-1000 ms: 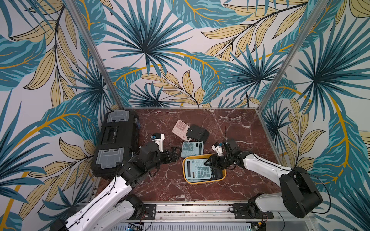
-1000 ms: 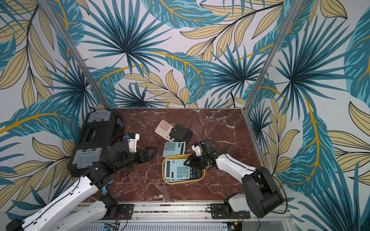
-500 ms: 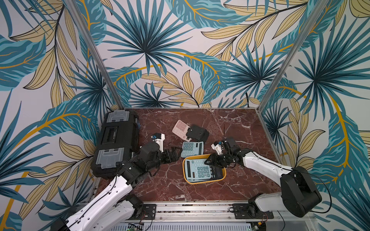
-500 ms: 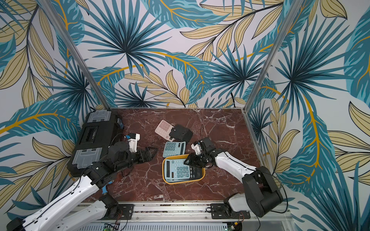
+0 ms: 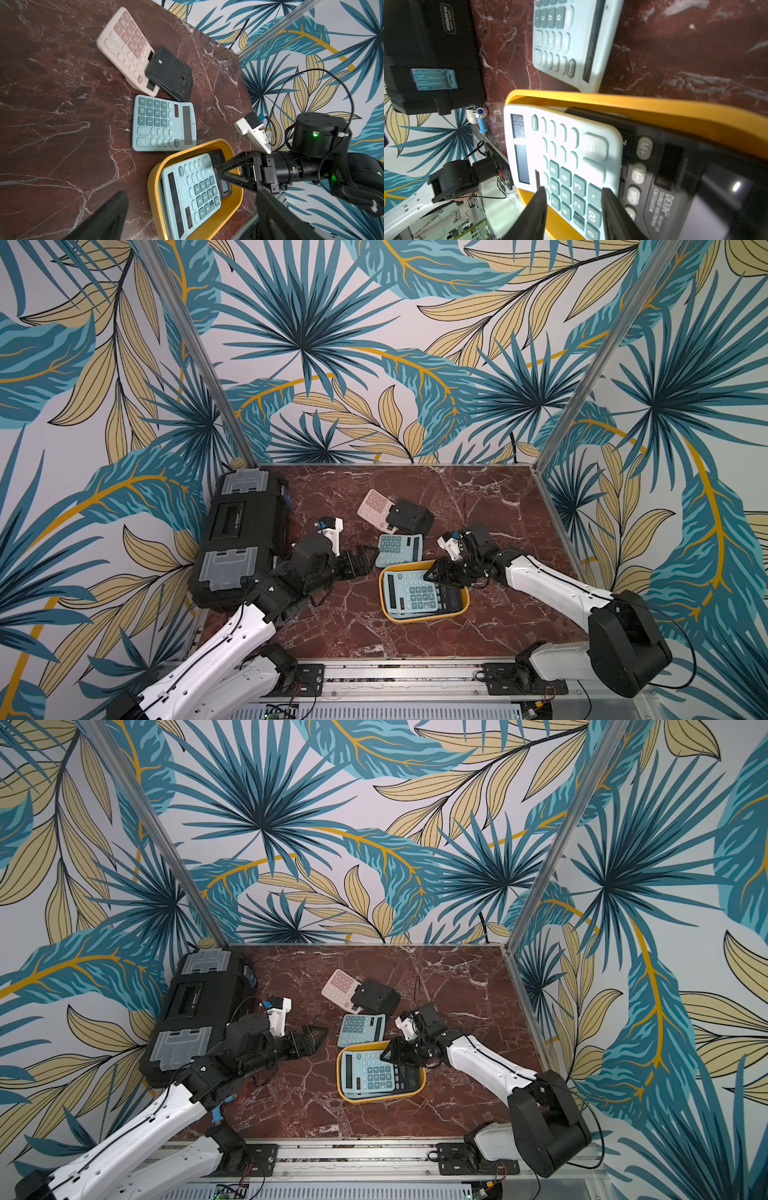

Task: Put the calculator in the storage box
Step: Place the calculator in the storage box, then pick up the calculator at the center of the board.

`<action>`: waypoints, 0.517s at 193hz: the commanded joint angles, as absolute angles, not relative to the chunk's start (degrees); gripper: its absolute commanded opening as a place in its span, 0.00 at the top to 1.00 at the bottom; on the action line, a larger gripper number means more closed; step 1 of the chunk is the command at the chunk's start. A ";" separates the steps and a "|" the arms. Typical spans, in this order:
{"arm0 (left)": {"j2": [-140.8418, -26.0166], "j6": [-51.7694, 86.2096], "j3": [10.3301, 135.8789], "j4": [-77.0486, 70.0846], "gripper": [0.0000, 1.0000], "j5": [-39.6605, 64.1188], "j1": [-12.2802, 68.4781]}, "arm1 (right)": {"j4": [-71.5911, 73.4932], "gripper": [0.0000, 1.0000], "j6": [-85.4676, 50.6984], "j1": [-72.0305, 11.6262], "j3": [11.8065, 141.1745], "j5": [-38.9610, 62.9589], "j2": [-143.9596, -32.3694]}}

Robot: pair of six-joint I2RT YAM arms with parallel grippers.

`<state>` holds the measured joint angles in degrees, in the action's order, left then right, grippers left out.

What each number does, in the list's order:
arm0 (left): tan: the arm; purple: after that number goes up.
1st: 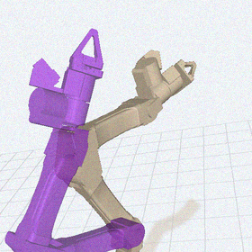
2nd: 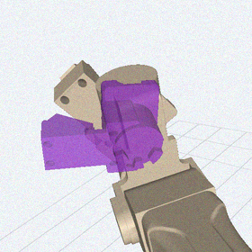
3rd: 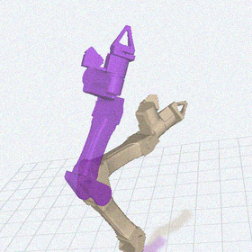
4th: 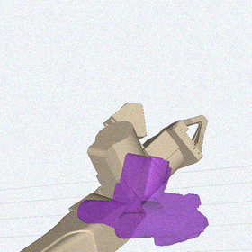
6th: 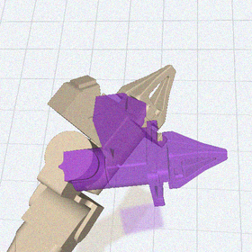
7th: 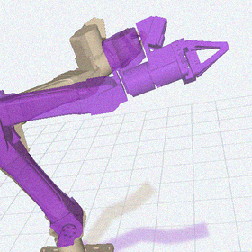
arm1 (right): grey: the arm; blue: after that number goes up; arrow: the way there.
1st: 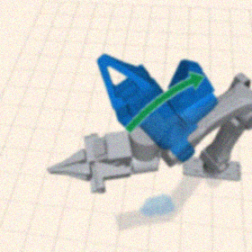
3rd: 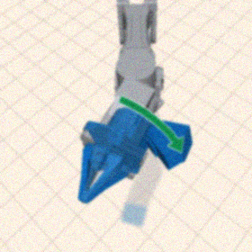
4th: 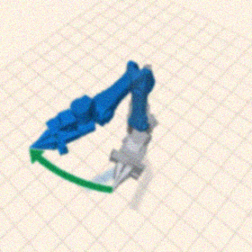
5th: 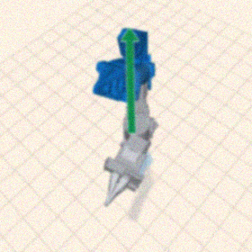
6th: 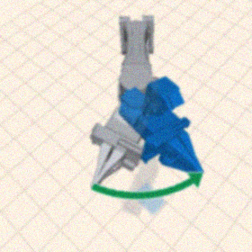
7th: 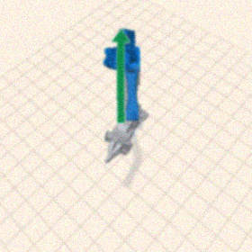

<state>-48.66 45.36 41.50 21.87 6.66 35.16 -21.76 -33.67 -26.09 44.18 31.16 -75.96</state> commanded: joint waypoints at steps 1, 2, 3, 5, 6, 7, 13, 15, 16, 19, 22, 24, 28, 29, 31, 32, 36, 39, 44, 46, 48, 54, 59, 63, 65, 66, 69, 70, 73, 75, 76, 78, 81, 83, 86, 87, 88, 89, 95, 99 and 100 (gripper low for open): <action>-48.89 44.20 40.10 21.36 0.00 6.83 35.26 | -22.85 0.41 -33.43 -26.31 44.02 30.37 -70.75; -48.92 44.20 40.09 21.40 0.00 6.84 35.25 | -22.85 0.40 -33.41 -26.30 43.98 30.35 -70.49; -48.94 44.16 40.08 21.42 0.00 6.85 35.25 | -22.85 0.39 -33.49 -26.33 43.96 30.38 -70.22; -48.93 44.20 40.06 21.44 0.00 6.81 35.24 | -22.85 0.37 -33.55 -26.34 43.88 30.27 -69.70; -48.94 44.20 40.02 21.44 0.00 6.79 35.24 | -22.85 0.36 -33.56 -26.35 43.78 30.21 -69.43; -48.95 44.21 40.01 21.49 0.00 6.78 35.24 | -22.85 0.36 -33.53 -26.27 43.69 30.18 -69.17; -48.95 44.27 39.79 21.65 0.00 6.60 35.24 | -22.85 0.30 -33.72 -26.33 43.31 30.08 -67.58; -48.82 44.29 39.76 21.69 0.00 6.57 35.24 | -22.90 0.29 -33.79 -26.36 43.15 30.02 -67.13; -48.85 44.29 39.79 21.75 0.00 6.58 35.24 | -22.87 0.29 -33.77 -26.36 43.02 30.00 -66.87; -48.86 44.27 39.73 21.86 0.00 6.51 35.27 | -22.93 0.27 -33.88 -26.37 42.68 29.91 -66.02; -48.86 44.29 39.65 21.96 0.00 6.37 35.25 | -22.94 0.25 -34.04 -26.30 42.46 29.84 -65.33; -48.82 44.32 39.58 22.03 0.00 6.47 35.29 | -22.94 0.24 -34.04 -26.31 42.28 29.81 -64.72; -48.73 44.35 39.43 22.10 0.00 6.41 35.25 | -23.10 0.22 -34.25 -26.32 41.89 29.84 -63.71; -48.67 44.37 39.40 22.17 0.00 6.46 35.25 | -23.11 0.21 -34.31 -26.30 41.78 29.77 -63.41; -48.64 44.47 39.32 22.26 0.00 6.43 35.24 | -23.14 0.20 -34.39 -26.22 41.51 29.79 -62.89; -48.62 44.51 39.26 22.29 0.00 6.38 35.29 | -23.13 0.19 -34.47 -26.25 41.45 29.70 -62.60; -48.49 44.63 39.08 22.49 0.00 6.33 35.23 | -23.38 0.17 -34.68 -26.32 41.00 29.55 -61.56; -48.44 44.71 38.96 22.62 0.00 6.23 35.19 | -23.56 0.14 -34.90 -26.31 40.56 29.33 -60.59; -48.26 44.96 38.71 22.79 0.00 6.24 35.24 | -23.84 0.11 -35.12 -26.32 40.12 29.26 -59.57; -48.12 45.01 38.53 22.84 0.00 6.28 35.24 | -24.00 0.09 -35.27 -26.26 39.89 29.12 -58.86; -48.09 45.00 38.44 22.85 0.00 6.32 35.24 | -24.08 0.08 -35.39 -26.27 39.85 29.15 -58.57; -47.81 45.30 38.09 22.93 0.00 6.33 35.24 | -24.40 0.02 -35.67 -26.30 39.32 29.09 -57.00; -47.58 45.42 37.77 22.94 0.00 6.50 35.24 | -24.64 0.00 -35.90 -26.29 38.81 29.03 -55.83; -47.36 45.66 37.42 22.94 0.00 6.43 35.25 | -24.90 0.00 -36.14 -26.25 38.50 29.03 -54.83; -47.24 45.74 37.26 22.85 0.00 6.42 35.25 | -25.05 0.00 -36.21 -26.27 38.37 28.99 -54.31; -47.22 45.76 37.17 22.85 0.00 6.42 35.24 | -25.10 0.00 -36.21 -26.28 38.34 28.95 -54.10; -47.12 45.88 36.91 22.85 0.00 6.23 35.24 | -25.41 0.01 -36.26 -26.28 38.26 28.92 -53.62; -47.03 45.97 36.83 22.85 0.00 6.28 35.24 | -25.45 0.01 -36.32 -26.28 38.16 28.92 -53.31; -46.95 46.09 36.56 22.85 0.00 6.18 35.24 | -25.81 0.01 -36.31 -26.28 38.07 28.85 -52.58; -46.85 46.17 36.39 22.85 0.00 6.09 35.27 | -25.94 0.00 -36.37 -26.28 37.99 28.81 -52.15; -46.80 46.20 36.30 22.85 0.00 6.03 35.26 | -26.02 0.01 -36.42 -26.28 37.94 28.82 -51.91; -46.75 46.36 36.06 22.85 0.00 5.93 35.25 | -26.15 0.01 -36.46 -26.28 37.83 28.72 -51.45; -46.65 46.52 35.76 22.77 0.00 5.70 35.24 | -26.38 0.01 -36.59 -26.28 37.69 28.57 -50.83; -46.60 46.59 35.53 22.77 0.00 5.53 35.22 | -26.50 0.00 -36.68 -26.28 37.61 28.41 -50.43; -46.58 46.73 35.32 22.70 0.00 5.37 35.29 | -26.72 0.00 -36.81 -26.29 37.50 28.15 -49.80; -46.54 46.74 35.28 22.69 0.00 5.28 35.31 | -26.81 0.00 -36.86 -26.33 37.47 28.14 -49.60; -46.52 46.75 35.22 22.59 0.00 5.19 35.28 | -26.85 0.00 -36.89 -26.26 37.45 28.00 -49.41; -46.51 46.75 35.14 22.59 0.00 5.14 35.26 | -26.92 0.00 -36.90 -26.23 37.40 27.84 -49.27; -46.45 46.89 34.65 22.41 0.00 4.56 35.24 | -27.38 0.01 -37.05 -26.30 37.22 27.17 -48.23; -46.37 47.00 34.38 22.29 0.00 4.14 35.24 | -27.73 0.00 -37.20 -26.32 37.13 26.38 -47.61; -46.34 47.06 34.37 22.26 0.00 4.09 35.24 | -27.80 0.00 -37.19 -26.30 37.11 26.16 -47.54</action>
<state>-47.51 46.09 37.01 22.44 6.28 35.16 -24.51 -36.01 -26.09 38.83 29.26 -51.11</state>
